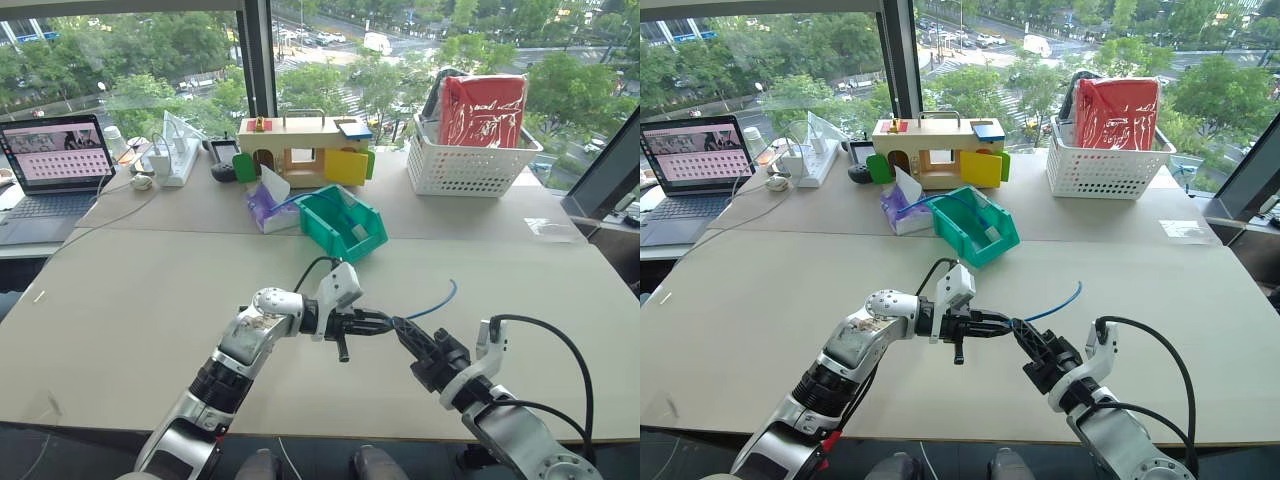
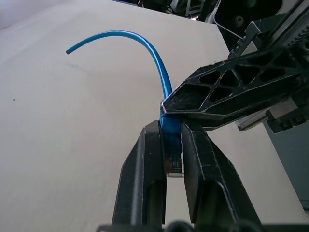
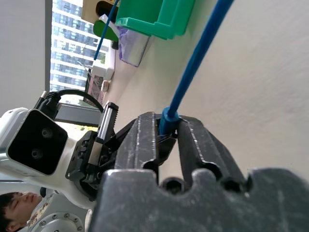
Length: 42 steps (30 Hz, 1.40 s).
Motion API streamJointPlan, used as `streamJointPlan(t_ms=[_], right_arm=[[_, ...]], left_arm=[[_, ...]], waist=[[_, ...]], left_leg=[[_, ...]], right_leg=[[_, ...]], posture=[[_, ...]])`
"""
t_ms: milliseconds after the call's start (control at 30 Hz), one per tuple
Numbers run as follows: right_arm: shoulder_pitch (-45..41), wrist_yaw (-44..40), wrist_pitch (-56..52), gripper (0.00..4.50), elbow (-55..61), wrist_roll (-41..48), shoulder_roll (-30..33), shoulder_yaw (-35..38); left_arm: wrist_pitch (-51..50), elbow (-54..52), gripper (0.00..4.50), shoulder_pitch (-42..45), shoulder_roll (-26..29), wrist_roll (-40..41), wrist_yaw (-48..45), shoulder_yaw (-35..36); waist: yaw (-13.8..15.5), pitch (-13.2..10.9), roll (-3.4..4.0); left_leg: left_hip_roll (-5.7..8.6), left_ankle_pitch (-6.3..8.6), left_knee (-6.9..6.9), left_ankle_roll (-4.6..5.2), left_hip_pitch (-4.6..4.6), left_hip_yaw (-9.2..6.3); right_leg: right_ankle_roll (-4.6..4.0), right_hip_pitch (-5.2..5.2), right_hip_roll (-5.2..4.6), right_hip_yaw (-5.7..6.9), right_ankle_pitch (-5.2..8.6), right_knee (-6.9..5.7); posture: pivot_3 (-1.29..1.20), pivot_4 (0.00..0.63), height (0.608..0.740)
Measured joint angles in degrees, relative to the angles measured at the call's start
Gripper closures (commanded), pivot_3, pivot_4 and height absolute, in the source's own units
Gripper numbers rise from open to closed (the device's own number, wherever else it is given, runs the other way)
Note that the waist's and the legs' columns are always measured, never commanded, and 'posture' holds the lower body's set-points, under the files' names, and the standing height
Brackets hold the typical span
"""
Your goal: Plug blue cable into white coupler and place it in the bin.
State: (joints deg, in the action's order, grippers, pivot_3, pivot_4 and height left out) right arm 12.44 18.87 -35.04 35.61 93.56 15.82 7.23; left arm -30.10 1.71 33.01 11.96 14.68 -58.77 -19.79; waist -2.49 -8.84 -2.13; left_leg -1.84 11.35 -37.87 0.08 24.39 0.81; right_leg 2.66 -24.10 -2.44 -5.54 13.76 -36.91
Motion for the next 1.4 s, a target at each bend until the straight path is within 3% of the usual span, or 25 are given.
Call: streamJointPlan(t_ms=[33,100,167,367,433,567,733,833,1000,1167,1300,1400], right_arm=[[0.0,0.0,0.1,4.47,0.0,0.0,0.1,0.0],[0.0,0.0,0.4,4.5,-0.1,-0.1,0.2,0.0],[0.0,-0.2,0.8,4.5,-0.1,-0.1,0.2,-0.1],[0.3,-2.6,3.5,4.5,0.5,-1.8,-0.6,0.8],[0.8,-3.4,4.8,4.5,0.7,-3.2,-0.6,2.0],[2.1,-4.1,5.8,4.5,0.7,-4.8,-1.1,2.4],[-0.5,-5.4,5.6,4.5,-0.5,-4.7,-1.1,1.4],[-1.9,-6.1,4.4,4.5,-2.5,-4.2,-0.2,0.5],[-4.4,-6.7,2.5,4.5,-5.6,-3.4,1.4,-0.1],[-10.2,-13.7,-3.7,4.5,-8.1,-7.8,11.0,-2.2],[-16.0,-15.5,-5.3,4.5,-12.8,-9.0,14.0,-0.2],[-18.1,-15.6,-6.0,4.5,-15.1,-9.0,14.4,1.4]], left_arm=[[0.0,0.0,4.43,0.0,0.0,-0.1,0.3,0.0],[0.0,0.1,3.41,0.0,-0.1,-0.1,1.0,-0.1],[-0.8,0.3,3.03,0.0,0.3,0.4,1.1,0.1],[-2.8,-0.2,0.55,0.2,3.6,3.5,-1.5,1.4],[-3.5,-1.3,0.06,0.6,6.0,4.9,-2.4,3.6],[-5.1,-2.9,0.06,2.5,10.2,8.5,-2.3,10.8],[-8.3,-3.1,0.06,8.5,13.0,14.6,5.9,25.5],[-12.0,-5.4,0.06,7.2,16.1,17.3,9.7,31.6],[-16.1,-14.5,0.06,-7.5,16.8,18.4,19.4,37.8],[-16.5,-26.8,0.06,-22.0,6.6,21.4,32.4,44.8],[-15.3,-36.7,0.06,-35.9,3.0,22.7,35.1,44.2],[-10.4,-38.5,0.06,-43.7,3.1,18.0,35.7,40.1]], waist=[[0.0,0.0,0.0],[0.0,0.0,0.0],[0.0,0.0,0.0],[-0.1,0.0,0.0],[-0.1,0.0,0.0],[0.0,0.0,0.01],[-0.2,0.0,0.01],[-0.3,0.0,0.02],[-0.1,0.0,0.01],[0.3,-0.1,-0.17],[0.0,-0.1,-0.2],[0.4,-0.1,-0.2]], left_leg=[[0.0,0.0,0.0,0.0,0.0,0.0],[0.0,0.0,0.0,0.0,0.0,0.0],[0.0,0.0,0.0,0.0,0.0,0.0],[-0.01,0.0,0.01,0.0,0.01,0.01],[-0.02,0.0,0.01,0.0,0.01,0.01],[-0.04,0.0,0.02,0.0,0.01,0.01],[-0.05,0.0,0.03,0.0,-0.01,0.03],[-0.06,0.0,0.14,0.0,-0.05,0.02],[-0.11,0.01,0.16,0.0,-0.02,0.03],[-0.09,0.0,0.04,-0.01,0.01,0.1],[-0.06,0.01,0.05,-0.01,-0.06,0.19],[-0.08,0.01,0.07,-0.01,-0.09,0.14]], right_leg=[[0.0,0.0,0.0,0.0,0.0,0.0],[0.0,0.0,0.0,0.0,0.0,0.0],[0.0,0.0,0.0,0.0,0.0,0.01],[0.0,-0.03,0.0,0.0,0.0,0.01],[0.0,-0.03,0.01,0.0,0.0,0.01],[0.0,-0.06,0.0,0.01,0.0,0.01],[0.01,-0.05,0.01,0.0,0.0,0.02],[-0.03,-0.05,0.01,0.01,0.02,0.03],[-0.18,-0.06,-0.1,0.0,-0.06,0.06],[-0.28,0.01,-0.2,-0.02,-0.24,0.13],[-0.31,0.02,-0.12,-0.08,-0.23,0.14],[-0.38,0.02,-0.02,-0.01,-0.17,0.11]], posture=[[0.0,0.15,0.739],[0.0,0.15,0.739],[0.0,0.15,0.739],[0.0,0.15,0.739],[0.0,0.15,0.739],[0.0,0.15,0.739],[0.0,0.15,0.739],[0.0,0.15,0.739],[0.0,0.15,0.739],[0.0,0.15,0.739],[0.0,0.15,0.739],[0.0,0.15,0.739]])
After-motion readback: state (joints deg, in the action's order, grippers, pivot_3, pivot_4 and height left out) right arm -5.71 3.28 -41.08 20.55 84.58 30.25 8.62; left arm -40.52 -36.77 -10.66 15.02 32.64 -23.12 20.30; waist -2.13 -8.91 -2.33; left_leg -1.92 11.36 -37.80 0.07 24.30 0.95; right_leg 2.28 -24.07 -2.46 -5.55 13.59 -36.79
